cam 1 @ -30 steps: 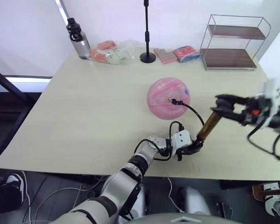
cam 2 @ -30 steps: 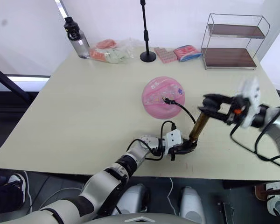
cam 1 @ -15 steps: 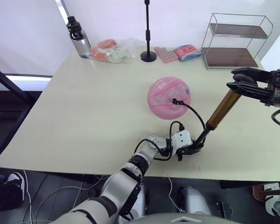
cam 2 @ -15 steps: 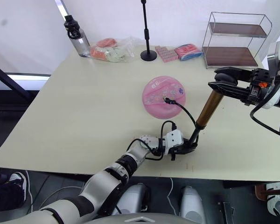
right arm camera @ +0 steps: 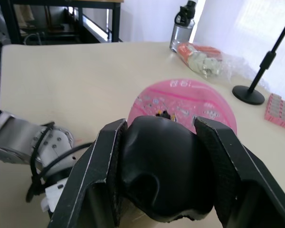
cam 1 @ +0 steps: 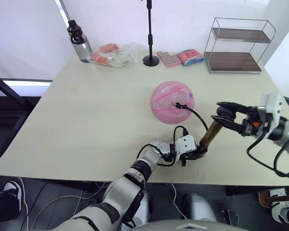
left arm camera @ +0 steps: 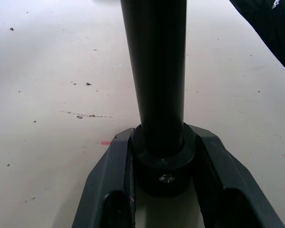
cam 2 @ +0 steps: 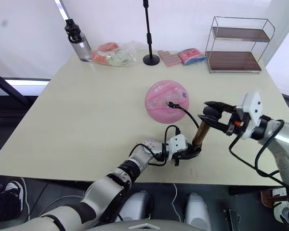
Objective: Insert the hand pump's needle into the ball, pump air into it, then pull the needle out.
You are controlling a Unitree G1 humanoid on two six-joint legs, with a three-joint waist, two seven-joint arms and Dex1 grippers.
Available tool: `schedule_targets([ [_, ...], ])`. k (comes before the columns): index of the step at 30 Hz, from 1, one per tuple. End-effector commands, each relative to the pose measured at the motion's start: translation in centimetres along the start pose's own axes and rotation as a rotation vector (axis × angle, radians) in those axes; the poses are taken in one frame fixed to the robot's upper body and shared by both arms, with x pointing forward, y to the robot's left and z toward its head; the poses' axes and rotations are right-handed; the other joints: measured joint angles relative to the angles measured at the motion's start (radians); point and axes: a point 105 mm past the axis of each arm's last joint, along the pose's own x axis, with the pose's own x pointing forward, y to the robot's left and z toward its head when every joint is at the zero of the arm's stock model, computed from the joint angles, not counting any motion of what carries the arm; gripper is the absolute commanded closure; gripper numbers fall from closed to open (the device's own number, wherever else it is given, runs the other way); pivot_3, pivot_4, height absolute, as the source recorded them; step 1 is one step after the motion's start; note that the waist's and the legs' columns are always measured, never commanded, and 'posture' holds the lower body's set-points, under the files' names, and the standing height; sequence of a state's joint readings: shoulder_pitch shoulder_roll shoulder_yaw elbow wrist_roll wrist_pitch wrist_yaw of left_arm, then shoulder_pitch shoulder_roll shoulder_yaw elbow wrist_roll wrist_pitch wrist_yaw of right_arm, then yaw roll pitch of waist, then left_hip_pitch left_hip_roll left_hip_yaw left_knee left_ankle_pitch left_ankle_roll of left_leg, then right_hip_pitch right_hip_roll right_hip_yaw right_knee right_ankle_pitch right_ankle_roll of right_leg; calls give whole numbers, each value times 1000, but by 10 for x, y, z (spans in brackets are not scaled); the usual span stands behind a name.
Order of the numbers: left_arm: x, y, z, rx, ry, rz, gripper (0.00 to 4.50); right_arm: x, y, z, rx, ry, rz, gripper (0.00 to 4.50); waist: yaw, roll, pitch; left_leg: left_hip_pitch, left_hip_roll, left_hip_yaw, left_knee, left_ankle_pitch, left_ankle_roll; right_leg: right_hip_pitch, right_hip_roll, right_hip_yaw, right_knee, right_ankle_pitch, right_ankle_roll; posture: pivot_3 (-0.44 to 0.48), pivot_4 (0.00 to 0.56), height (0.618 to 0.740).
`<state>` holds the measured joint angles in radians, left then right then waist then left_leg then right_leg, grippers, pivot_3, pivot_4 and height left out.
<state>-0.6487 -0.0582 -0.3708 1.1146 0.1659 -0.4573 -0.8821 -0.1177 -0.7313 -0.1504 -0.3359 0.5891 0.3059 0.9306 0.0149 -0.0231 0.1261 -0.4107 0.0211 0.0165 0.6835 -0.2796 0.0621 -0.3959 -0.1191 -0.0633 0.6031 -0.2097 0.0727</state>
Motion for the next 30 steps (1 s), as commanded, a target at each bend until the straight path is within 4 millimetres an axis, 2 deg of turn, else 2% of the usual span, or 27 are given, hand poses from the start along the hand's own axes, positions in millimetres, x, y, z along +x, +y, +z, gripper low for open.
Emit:
schedule_targets([
  [1, -16, -26, -58, -131, 203, -44, 3403, 3, 15, -56, 111, 123, -2, 2776, 0, -2, -3, 0, 1, 0, 0, 0, 0, 0, 1, 0, 0, 0, 0, 0, 150, 740],
  [4, -16, -26, -58, -131, 204, -41, 3403, 1, 22, -80, 133, 166, -7, 2777, -1, -2, -4, 1, 1, 0, 0, 0, 0, 0, 0, 0, 0, 0, 0, 0, 150, 740],
  [6, -16, -25, -58, -132, 204, -39, 3403, 1, 24, -84, 132, 166, -3, 2777, -1, -3, -5, 1, 1, 0, 0, 0, 0, 1, 0, 0, 0, 0, 0, 0, 150, 740],
  [8, -17, -25, -58, -131, 206, -40, 3403, 3, 23, -79, 128, 137, -7, 2777, -1, -3, -4, 5, 1, 1, -1, 0, 0, 4, 0, 0, 0, 0, 0, 0, 150, 740],
  [11, -17, -25, -58, -129, 207, -40, 3403, 6, 15, -53, 123, 30, -15, 2777, -1, -3, -3, 12, 2, 1, -2, -2, -3, 9, -1, 0, 0, -3, 4, 0, 150, 740],
  [14, -17, -25, -58, -128, 208, -42, 3403, 5, 5, -25, 95, -22, -8, 2777, -1, -1, -2, 12, 2, 1, -3, -3, -5, 10, -1, -1, 0, -3, 4, 0, 150, 740],
  [20, -17, -25, -59, -130, 208, -44, 3403, -5, -16, 24, -5, -52, -9, 2777, 1, 6, 11, 10, 1, 3, -3, -1, -1, 9, -5, -2, -1, 0, 0, 0, 150, 740],
  [30, -17, -27, -60, -136, 206, -45, 3403, -20, -42, 93, -145, -113, -48, 2777, 1, 6, 17, 8, 0, 3, -2, 0, -1, 7, -6, -3, -1, -1, 1, 0, 150, 740],
])
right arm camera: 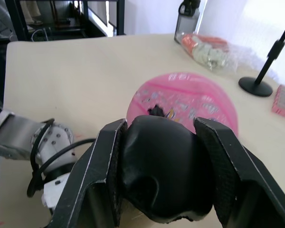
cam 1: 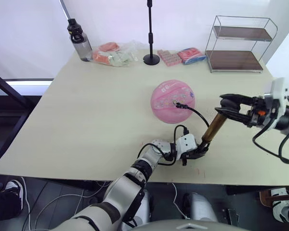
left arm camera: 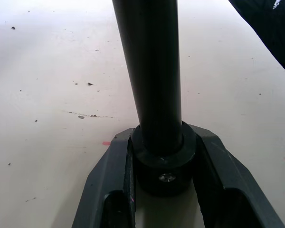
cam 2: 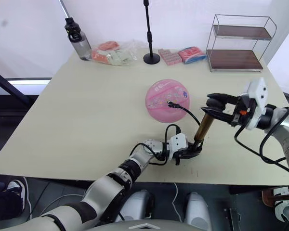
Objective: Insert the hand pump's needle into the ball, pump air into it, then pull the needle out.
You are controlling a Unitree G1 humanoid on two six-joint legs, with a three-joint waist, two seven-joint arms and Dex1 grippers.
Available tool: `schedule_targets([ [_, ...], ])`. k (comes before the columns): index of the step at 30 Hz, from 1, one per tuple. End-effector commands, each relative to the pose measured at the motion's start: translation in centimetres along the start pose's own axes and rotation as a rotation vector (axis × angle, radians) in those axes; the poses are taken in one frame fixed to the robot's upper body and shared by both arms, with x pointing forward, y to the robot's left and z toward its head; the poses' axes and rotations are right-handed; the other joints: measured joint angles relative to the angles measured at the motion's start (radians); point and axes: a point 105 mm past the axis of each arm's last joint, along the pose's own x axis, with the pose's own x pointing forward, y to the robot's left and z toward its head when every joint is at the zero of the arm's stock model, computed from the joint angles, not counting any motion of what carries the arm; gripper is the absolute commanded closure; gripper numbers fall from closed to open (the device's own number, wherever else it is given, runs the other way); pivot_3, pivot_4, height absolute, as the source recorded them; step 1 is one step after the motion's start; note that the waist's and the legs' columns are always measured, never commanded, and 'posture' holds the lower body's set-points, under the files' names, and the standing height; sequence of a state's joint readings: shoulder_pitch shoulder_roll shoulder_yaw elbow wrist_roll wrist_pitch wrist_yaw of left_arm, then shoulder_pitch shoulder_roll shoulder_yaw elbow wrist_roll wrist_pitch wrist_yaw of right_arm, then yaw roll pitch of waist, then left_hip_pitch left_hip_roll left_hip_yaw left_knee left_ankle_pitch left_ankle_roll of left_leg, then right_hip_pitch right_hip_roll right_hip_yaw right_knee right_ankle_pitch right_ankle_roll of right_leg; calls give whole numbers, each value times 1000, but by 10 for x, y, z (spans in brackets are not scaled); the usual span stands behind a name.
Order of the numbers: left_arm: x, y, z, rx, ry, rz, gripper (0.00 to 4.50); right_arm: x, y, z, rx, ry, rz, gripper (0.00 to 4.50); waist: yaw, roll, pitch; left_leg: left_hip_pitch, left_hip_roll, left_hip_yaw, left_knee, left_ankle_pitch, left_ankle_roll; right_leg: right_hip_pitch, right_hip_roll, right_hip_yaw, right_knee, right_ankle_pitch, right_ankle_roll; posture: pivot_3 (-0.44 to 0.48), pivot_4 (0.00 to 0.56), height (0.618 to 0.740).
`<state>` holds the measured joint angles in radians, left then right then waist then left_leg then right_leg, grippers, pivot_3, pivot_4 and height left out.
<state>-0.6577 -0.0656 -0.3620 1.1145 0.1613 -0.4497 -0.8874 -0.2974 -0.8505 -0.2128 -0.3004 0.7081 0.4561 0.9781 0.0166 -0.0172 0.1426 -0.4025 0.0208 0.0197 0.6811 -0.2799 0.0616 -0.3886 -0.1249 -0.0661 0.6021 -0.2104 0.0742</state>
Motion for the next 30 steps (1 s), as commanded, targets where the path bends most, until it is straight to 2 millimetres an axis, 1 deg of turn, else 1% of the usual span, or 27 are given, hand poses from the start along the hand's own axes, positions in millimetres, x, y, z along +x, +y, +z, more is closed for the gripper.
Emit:
schedule_targets([
  [1, -19, -29, -64, -133, 216, -45, 3403, -15, -20, 52, -109, -113, -88, 2777, -1, 1, 1, 0, 0, 0, 0, 0, 0, 0, 0, 0, 0, -1, 2, 0, 150, 740],
  [3, -19, -29, -64, -133, 217, -46, 3403, -15, -21, 56, -93, -130, -90, 2777, 0, 1, 1, 0, 0, 0, 0, 0, 0, 0, 0, 0, 0, -1, 2, 0, 150, 740],
  [6, -19, -29, -64, -131, 218, -47, 3403, -13, -18, 47, -29, -132, -81, 2777, 0, 1, 1, 0, 1, 0, 0, 0, 0, 0, 0, -1, 0, -1, 1, 0, 150, 740],
  [10, -19, -29, -64, -130, 219, -46, 3403, -11, -10, 23, 43, -82, -62, 2777, 0, 1, 1, 1, 1, 0, 0, 0, 0, 0, 0, -1, 0, 0, 0, 0, 150, 740],
  [13, -19, -30, -64, -130, 218, -47, 3403, -8, -5, 5, 122, -86, -60, 2777, -1, -2, -1, 1, 1, 0, 0, 0, 0, 1, 1, -1, 0, 0, 0, 0, 150, 740],
  [15, -19, -29, -64, -129, 218, -46, 3403, -6, -2, -3, 148, -79, -55, 2777, -1, -2, -2, 2, 1, 0, 0, 0, 0, 1, 1, -1, 0, 0, 1, 0, 150, 740],
  [18, -20, -29, -65, -129, 220, -45, 3403, 2, 6, -22, 202, -76, -44, 2777, -2, -6, -6, 2, 2, 0, 0, 0, 0, 2, 1, -1, 0, -1, 2, 0, 150, 740],
  [20, -21, -29, -65, -130, 220, -44, 3403, 6, 13, -36, 221, -55, -26, 2778, -2, -8, -7, 3, 2, 0, -1, 0, 0, 2, 1, -1, 0, -1, 2, 0, 150, 740],
  [23, -21, -29, -65, -130, 221, -43, 3403, 9, 20, -51, 236, -34, -20, 2778, -3, -9, -10, 4, 2, -1, -2, -1, -1, 2, 1, -1, 0, -2, 2, 0, 150, 740],
  [25, -21, -29, -65, -130, 221, -43, 3403, 10, 29, -69, 250, 6, -5, 2778, -3, -10, -12, 4, 2, -1, -3, -1, -1, 2, 1, -1, 0, -2, 2, 0, 150, 740],
  [28, -21, -28, -65, -131, 221, -41, 3403, 12, 32, -78, 273, 12, -9, 2778, -3, -11, -15, 5, 2, 0, -5, -1, -1, 2, 1, -1, 0, -2, 2, 0, 150, 740],
  [30, -21, -28, -65, -132, 221, -40, 3403, 13, 40, -94, 313, 36, -10, 2778, -2, -12, -16, 5, 2, -1, -5, -1, -1, 2, 1, -1, 0, -2, 1, 0, 150, 740],
])
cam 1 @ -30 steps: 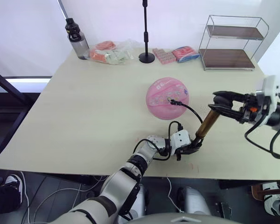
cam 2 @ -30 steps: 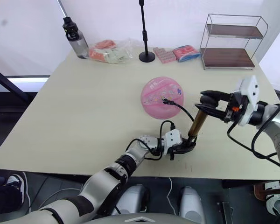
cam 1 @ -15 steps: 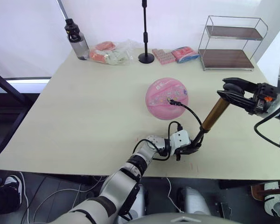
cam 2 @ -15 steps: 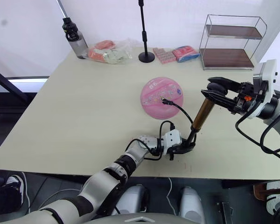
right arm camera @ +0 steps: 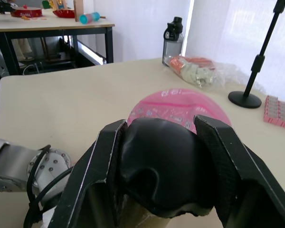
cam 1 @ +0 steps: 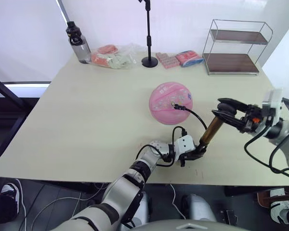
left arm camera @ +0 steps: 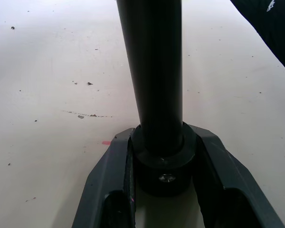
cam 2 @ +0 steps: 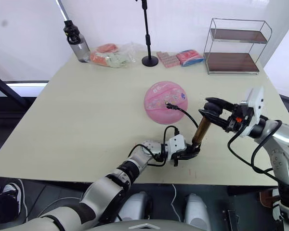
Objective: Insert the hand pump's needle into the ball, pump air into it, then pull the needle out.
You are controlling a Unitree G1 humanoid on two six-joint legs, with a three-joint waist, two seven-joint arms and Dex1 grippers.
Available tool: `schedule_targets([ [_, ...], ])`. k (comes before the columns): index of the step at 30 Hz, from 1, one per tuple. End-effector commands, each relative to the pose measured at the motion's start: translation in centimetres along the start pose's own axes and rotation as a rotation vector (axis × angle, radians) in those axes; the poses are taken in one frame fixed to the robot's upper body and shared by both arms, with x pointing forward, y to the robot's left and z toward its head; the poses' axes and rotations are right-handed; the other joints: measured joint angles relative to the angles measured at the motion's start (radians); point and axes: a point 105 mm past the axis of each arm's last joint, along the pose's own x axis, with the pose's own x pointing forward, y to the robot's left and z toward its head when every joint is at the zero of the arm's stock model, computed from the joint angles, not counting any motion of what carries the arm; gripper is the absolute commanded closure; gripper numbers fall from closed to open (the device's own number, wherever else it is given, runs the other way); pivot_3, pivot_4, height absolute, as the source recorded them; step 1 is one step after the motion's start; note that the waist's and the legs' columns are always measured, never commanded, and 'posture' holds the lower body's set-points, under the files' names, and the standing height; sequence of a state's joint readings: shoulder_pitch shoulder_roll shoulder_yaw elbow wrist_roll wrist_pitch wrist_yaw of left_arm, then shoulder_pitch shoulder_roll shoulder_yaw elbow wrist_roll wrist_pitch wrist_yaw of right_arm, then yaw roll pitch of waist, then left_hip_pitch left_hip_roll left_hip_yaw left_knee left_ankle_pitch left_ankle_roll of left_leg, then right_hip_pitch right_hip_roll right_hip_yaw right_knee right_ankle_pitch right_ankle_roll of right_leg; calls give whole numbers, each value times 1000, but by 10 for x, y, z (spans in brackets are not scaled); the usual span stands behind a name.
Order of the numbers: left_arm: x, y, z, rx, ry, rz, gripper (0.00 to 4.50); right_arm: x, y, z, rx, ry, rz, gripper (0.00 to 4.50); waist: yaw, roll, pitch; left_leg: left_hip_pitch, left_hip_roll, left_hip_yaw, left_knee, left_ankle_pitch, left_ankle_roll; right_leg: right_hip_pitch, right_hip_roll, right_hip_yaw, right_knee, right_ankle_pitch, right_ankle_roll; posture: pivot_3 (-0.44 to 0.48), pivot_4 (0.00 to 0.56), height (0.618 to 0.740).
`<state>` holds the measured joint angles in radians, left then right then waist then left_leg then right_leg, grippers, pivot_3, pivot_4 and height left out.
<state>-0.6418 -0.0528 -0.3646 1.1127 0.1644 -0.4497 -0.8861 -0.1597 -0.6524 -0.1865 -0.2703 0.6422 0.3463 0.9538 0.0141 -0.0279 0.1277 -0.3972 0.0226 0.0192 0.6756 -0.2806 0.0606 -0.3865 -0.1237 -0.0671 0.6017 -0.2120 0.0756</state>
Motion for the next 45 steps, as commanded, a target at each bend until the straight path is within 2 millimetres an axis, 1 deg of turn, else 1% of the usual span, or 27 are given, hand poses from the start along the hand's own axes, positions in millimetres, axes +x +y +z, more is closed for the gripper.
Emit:
schedule_targets([
  [1, -17, -25, -58, -122, 206, -43, 3403, -1, 18, -60, 195, 136, 31, 2778, 0, -2, -2, 0, 0, 0, 0, 0, 0, 0, 0, 0, 0, 0, 0, 0, 150, 740],
  [4, -17, -25, -58, -122, 206, -42, 3403, -3, 24, -75, 238, 164, 27, 2778, 0, -2, -3, 0, 0, 0, -1, 0, 0, 0, 0, -1, -1, 0, -1, 0, 150, 740],
  [6, -17, -25, -58, -123, 206, -42, 3403, -4, 29, -82, 267, 174, 34, 2778, 0, -3, -4, 0, 0, 0, -2, 0, 0, 0, 0, -1, -1, 0, -1, 0, 150, 740],
  [9, -17, -24, -59, -122, 206, -41, 3403, -3, 36, -87, 315, 174, 38, 2778, 1, -3, -4, 0, 0, 0, -3, 0, 0, 0, 0, -1, -2, 0, -1, 0, 150, 740],
  [11, -17, -24, -58, -121, 206, -41, 3403, -2, 40, -86, 345, 161, 50, 2778, 0, -2, -5, 1, 0, 0, -3, 0, 0, 0, 0, -1, -3, 1, -2, 0, 150, 740],
  [12, -17, -24, -58, -120, 206, -42, 3403, -1, 42, -79, 353, 128, 59, 2778, 0, -2, -6, 1, 0, 0, -4, 0, 0, 0, 0, -1, -3, 1, -2, 0, 150, 740],
  [14, -17, -24, -58, -118, 206, -43, 3403, 2, 38, -62, 387, 63, 50, 2778, 1, -2, -6, 1, 0, -1, -4, 0, 0, 0, 0, -1, -3, 1, -2, 0, 150, 740],
  [18, -17, -25, -58, -117, 206, -46, 3403, 0, 35, -26, 374, 10, 103, 2778, 1, 3, -4, 0, 0, -1, -5, 0, 0, 1, 0, -1, -7, 2, -3, 0, 150, 740],
  [23, -17, -25, -58, -117, 205, -48, 3403, -2, 24, 11, 289, -9, 116, 2778, 2, 9, 1, -1, 0, 0, -5, 0, 0, 1, -1, -1, -9, 2, -3, 0, 150, 740],
  [25, -16, -25, -58, -118, 204, -49, 3403, -4, 15, 27, 216, -16, 96, 2778, 2, 12, 4, -2, 0, 0, -5, 0, 0, 1, -1, -2, -9, 2, -3, 0, 150, 740],
  [27, -16, -26, -58, -118, 204, -50, 3403, -6, 8, 41, 167, -25, 84, 2778, 3, 13, 5, -2, -1, 0, -5, 0, 0, 1, -1, -2, -9, 2, -3, 0, 150, 740],
  [30, -16, -26, -58, -119, 203, -49, 3403, -9, 0, 54, 112, -33, 65, 2778, 3, 12, 6, -2, -1, 0, -5, 0, 1, 1, -1, -2, -9, 1, -2, 0, 150, 740],
  [33, -16, -26, -58, -120, 204, -48, 3403, -14, -8, 72, 46, -43, 44, 2778, 2, 12, 7, -2, -1, 0, -4, 0, 1, 1, -1, -2, -9, 1, -1, 0, 150, 740],
  [35, -17, -25, -58, -121, 205, -46, 3403, -15, -10, 77, 26, -44, 35, 2778, 2, 12, 8, -2, -1, 1, -4, 0, 1, 1, -1, -2, -9, 1, 0, 0, 150, 740],
  [39, -17, -26, -59, -122, 209, -48, 3403, -22, -17, 106, -39, -64, 24, 2778, 2, 12, 9, -2, -1, 0, -4, 0, 1, 1, -1, -2, -9, 1, -1, 0, 150, 740],
  [42, -17, -27, -60, -120, 210, -52, 3403, -23, -16, 115, -56, -69, 31, 2778, 2, 11, 11, -2, -1, 1, -4, 0, 1, 1, -1, -2, -9, 2, -2, 0, 150, 740],
  [45, -18, -27, -60, -119, 211, -54, 3403, -20, -15, 120, -56, -81, 36, 2778, 2, 10, 11, -2, -1, 1, -4, 0, 1, 1, -1, -2, -9, 2, -2, 0, 150, 740],
])
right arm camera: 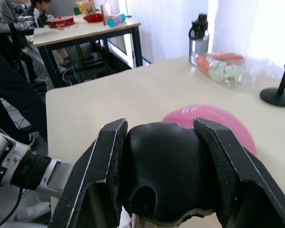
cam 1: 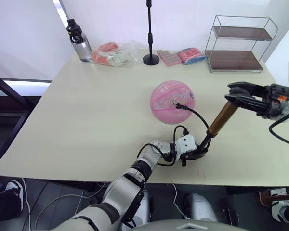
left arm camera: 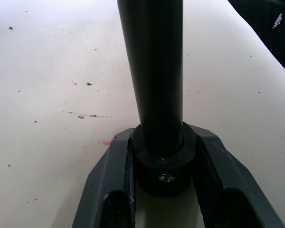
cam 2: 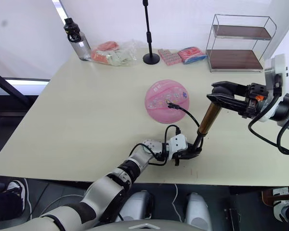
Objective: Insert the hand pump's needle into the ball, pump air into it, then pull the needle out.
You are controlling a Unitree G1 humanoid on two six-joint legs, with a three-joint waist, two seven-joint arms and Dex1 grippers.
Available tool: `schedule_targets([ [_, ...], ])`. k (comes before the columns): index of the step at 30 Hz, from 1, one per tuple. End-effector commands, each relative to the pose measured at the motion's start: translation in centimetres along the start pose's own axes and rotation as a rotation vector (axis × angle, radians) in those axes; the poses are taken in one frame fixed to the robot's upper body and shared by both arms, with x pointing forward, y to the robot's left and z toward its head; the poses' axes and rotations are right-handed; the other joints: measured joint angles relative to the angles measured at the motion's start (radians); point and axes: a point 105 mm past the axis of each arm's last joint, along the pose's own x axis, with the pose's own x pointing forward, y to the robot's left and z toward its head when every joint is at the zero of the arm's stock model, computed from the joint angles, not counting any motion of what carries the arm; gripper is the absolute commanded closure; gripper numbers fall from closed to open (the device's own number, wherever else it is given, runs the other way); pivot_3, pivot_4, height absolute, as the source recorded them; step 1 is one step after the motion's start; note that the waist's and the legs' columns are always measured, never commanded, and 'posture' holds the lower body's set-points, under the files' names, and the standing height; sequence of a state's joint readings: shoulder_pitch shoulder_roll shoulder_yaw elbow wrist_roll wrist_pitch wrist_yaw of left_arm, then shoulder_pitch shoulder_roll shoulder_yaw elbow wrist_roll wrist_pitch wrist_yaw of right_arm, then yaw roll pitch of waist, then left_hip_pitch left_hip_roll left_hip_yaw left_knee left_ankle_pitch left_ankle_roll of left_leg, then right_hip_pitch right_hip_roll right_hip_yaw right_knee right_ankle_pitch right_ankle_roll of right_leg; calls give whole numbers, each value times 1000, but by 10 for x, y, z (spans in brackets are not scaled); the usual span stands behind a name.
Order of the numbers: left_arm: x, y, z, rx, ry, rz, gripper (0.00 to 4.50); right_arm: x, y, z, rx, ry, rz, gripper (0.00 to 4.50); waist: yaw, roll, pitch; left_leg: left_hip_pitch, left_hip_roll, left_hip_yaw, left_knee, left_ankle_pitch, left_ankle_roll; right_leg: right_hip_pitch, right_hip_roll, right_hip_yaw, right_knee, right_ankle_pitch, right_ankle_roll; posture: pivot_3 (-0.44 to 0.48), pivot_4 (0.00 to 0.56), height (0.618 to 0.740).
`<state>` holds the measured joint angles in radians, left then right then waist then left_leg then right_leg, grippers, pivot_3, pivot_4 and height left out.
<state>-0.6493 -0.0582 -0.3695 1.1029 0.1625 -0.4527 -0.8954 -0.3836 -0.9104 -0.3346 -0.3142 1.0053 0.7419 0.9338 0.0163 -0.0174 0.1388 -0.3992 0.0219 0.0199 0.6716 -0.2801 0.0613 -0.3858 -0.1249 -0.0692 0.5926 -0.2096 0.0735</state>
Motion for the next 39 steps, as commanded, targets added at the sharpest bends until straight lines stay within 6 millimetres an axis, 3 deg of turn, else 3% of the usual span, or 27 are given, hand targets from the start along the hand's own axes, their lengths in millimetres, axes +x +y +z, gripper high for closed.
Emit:
schedule_targets([
  [1, -20, -28, -65, -138, 222, -42, 3403, -10, -4, 35, -122, -82, -69, 2778, 0, 0, 0, 0, 0, 0, 0, 0, 0, 0, 0, 0, 0, 0, 0, 0, 150, 740],
  [8, -20, -29, -64, -141, 218, -39, 3403, 2, -10, -14, -54, 16, -85, 2778, -1, 0, -1, 0, 0, 0, 0, 0, 0, 0, 0, 0, 0, 0, 0, 0, 150, 740],
  [16, -21, -27, -65, -142, 219, -29, 3403, 12, -8, -90, 73, 105, -112, 2778, -2, -3, -7, 1, 0, 0, 0, 0, 0, 0, 1, 0, 0, 0, 0, 0, 150, 740],
  [20, -21, -27, -65, -141, 219, -27, 3403, 10, -2, -120, 108, 145, -126, 2781, -2, -6, -11, 2, 1, 0, -1, 0, 0, 1, 2, 0, 0, 0, 0, 0, 150, 740],
  [23, -20, -27, -64, -142, 216, -25, 3403, 8, 11, -158, 167, 197, -136, 2796, -2, -8, -14, 2, 1, 0, -1, 0, 0, 1, 2, 0, 0, 0, 0, 0, 150, 740],
  [26, -20, -27, -64, -142, 214, -26, 3403, 6, 19, -176, 178, 228, -130, 2797, -5, -6, -17, 2, 1, 0, -1, 0, 0, 1, 2, 0, 0, 0, 0, 0, 150, 740],
  [28, -19, -27, -64, -142, 214, -27, 3403, 5, 21, -179, 185, 223, -135, 2797, -4, -9, -19, 3, 1, 0, -1, 0, 0, 1, 2, 0, 0, -2, 3, 0, 150, 740],
  [30, -19, -28, -64, -141, 215, -28, 3403, 7, 19, -169, 170, 189, -137, 2797, -4, -9, -21, 4, 2, 0, -1, -1, -3, 2, 2, -1, 0, -2, 3, 0, 150, 740],
  [35, -20, -28, -64, -141, 217, -32, 3403, 9, 9, -125, 98, 88, -117, 2797, -3, -9, -20, 4, 3, 0, -1, -2, -4, 2, 2, -2, 0, -2, 3, 0, 150, 740],
  [39, -20, -29, -65, -142, 219, -35, 3403, 7, -1, -67, 6, -5, -86, 2797, -2, -3, -14, 3, 2, 0, -1, -2, -4, 1, 0, -2, 0, -2, 2, 0, 150, 740],
])
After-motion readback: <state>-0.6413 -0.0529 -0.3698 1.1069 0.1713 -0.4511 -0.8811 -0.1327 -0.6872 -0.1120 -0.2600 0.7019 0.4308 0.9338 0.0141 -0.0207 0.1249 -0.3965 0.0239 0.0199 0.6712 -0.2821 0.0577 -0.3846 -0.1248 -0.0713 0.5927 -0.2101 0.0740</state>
